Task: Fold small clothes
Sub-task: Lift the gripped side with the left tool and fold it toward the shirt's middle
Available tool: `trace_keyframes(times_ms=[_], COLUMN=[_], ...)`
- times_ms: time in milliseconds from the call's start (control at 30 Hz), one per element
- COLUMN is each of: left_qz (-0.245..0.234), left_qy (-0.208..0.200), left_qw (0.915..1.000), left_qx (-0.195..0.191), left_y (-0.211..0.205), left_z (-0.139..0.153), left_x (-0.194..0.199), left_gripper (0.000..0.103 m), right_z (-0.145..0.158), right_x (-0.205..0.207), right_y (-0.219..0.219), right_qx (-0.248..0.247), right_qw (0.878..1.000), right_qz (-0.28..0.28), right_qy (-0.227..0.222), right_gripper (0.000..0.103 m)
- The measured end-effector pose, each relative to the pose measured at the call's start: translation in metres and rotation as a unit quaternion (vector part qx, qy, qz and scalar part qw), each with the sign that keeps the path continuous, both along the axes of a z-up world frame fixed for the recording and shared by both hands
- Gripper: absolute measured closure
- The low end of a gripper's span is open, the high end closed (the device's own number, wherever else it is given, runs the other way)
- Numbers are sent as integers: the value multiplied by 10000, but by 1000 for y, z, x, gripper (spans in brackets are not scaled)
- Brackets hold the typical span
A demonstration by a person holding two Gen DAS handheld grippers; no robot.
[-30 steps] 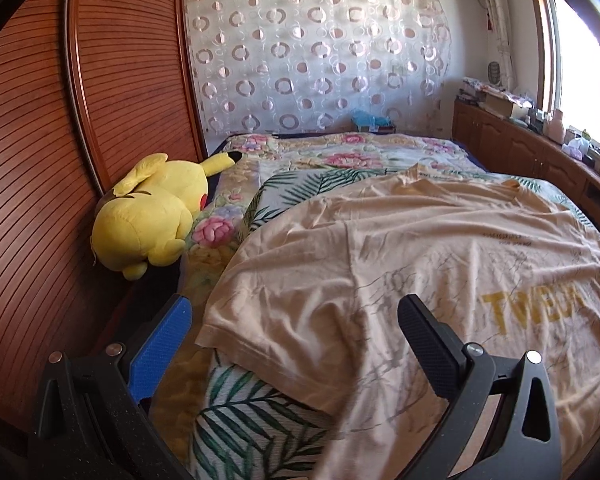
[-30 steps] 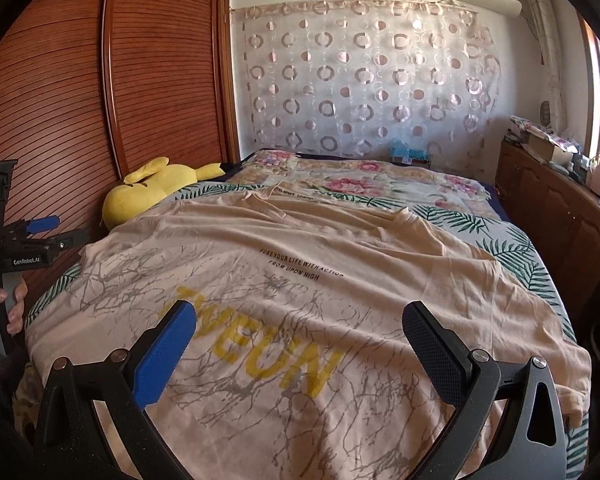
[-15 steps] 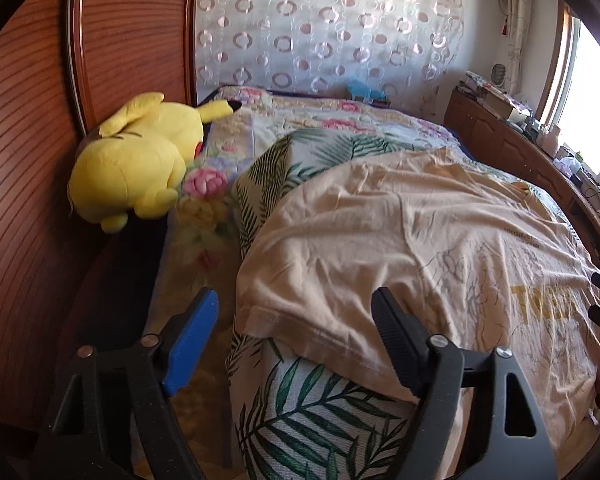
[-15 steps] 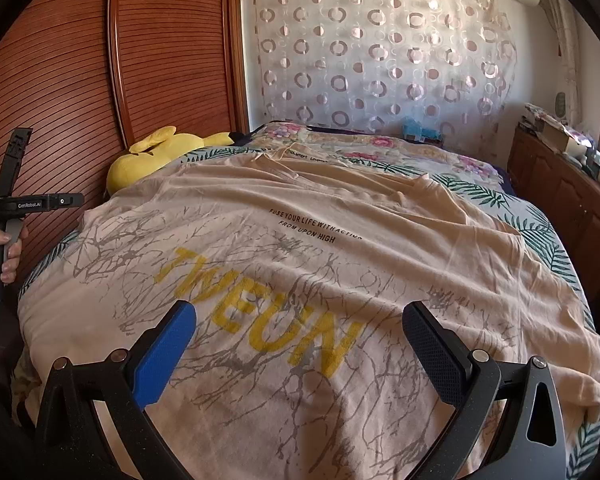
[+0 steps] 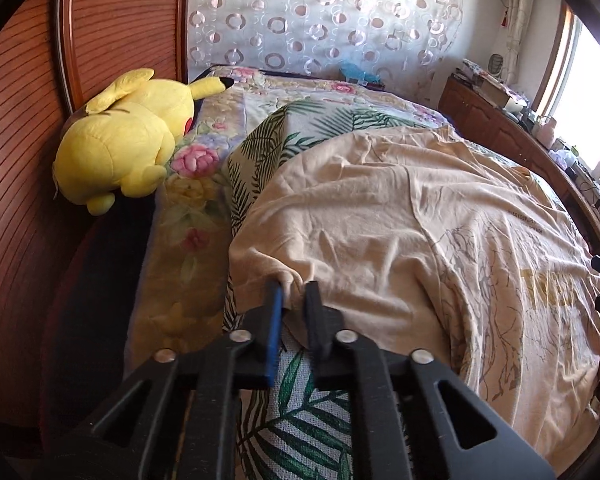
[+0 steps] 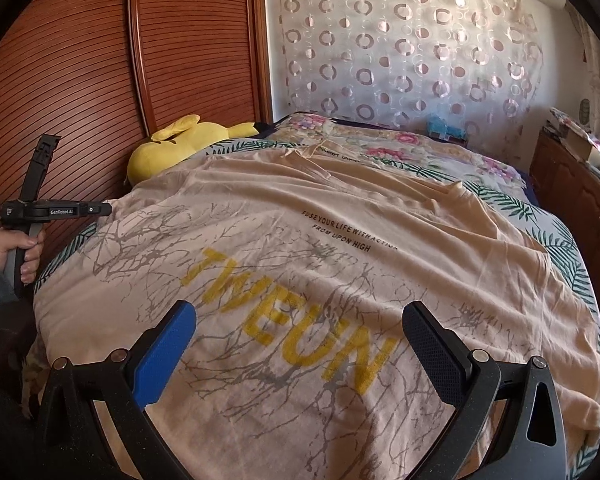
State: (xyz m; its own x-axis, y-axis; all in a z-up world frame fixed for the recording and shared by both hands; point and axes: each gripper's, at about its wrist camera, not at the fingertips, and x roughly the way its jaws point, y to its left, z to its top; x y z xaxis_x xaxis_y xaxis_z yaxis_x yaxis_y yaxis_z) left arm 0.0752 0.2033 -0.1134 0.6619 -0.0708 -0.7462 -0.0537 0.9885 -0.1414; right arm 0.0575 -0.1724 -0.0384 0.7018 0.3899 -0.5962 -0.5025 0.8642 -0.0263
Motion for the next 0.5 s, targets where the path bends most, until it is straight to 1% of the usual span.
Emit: trace_keyframes(times_ms=[100, 233, 333, 500], left_qz=[-56, -206, -420, -881], left_qy=[-236, -589, -827, -1119], left_qw=[9996, 9979, 9956, 9893], left_qx=[163, 154, 167, 324], left_y=[-7, -20, -37, -75], left_z=[13, 39, 61, 95], left_x=[-4, -2, 2, 15], left_gripper=[97, 97, 97, 97], right_z=[-3, -4, -1, 2], right_x=[-2, -2, -1, -2], right_y=[2, -1, -7, -22], right_qx=[-31, -8, 57, 168], right_qw=[10000, 10000, 9999, 9995], right_qz=[39, 10, -76, -253], right_qy=[-30, -35, -59, -98], right_gripper=[0, 0, 0, 0])
